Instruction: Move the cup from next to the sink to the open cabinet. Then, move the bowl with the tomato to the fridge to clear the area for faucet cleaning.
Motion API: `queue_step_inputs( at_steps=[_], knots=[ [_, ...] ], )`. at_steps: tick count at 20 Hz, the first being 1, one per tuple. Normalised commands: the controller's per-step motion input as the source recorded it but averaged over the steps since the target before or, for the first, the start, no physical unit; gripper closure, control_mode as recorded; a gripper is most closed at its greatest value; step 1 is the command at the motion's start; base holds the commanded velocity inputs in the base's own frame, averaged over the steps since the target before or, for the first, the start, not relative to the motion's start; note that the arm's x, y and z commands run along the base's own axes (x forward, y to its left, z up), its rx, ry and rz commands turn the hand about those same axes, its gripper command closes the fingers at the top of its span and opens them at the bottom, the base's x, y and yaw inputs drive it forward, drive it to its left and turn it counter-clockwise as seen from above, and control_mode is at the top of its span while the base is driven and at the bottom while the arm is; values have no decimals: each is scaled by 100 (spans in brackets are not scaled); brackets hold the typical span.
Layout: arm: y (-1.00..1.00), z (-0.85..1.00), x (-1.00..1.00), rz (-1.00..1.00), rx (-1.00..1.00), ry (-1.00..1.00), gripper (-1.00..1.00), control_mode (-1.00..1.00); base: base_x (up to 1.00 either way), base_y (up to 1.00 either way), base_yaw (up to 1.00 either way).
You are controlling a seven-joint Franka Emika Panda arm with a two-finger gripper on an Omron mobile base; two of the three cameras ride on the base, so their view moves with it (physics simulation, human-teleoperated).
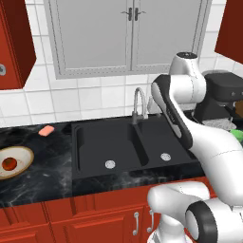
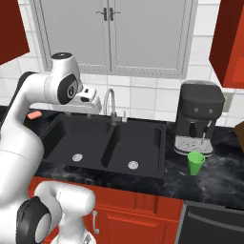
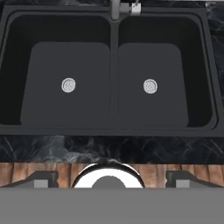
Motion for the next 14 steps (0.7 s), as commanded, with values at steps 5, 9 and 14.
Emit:
queue_step_inputs(
  at_steps=[5,9,14],
  knots=[
    [-33,-18,-51,-14,3,12,-100,-100,0,0,0],
    [0,0,0,0,0,0,-100,100,-52,-97,-28],
    [0,0,0,0,0,0,-100,100,-2,-100,-25]
  ],
)
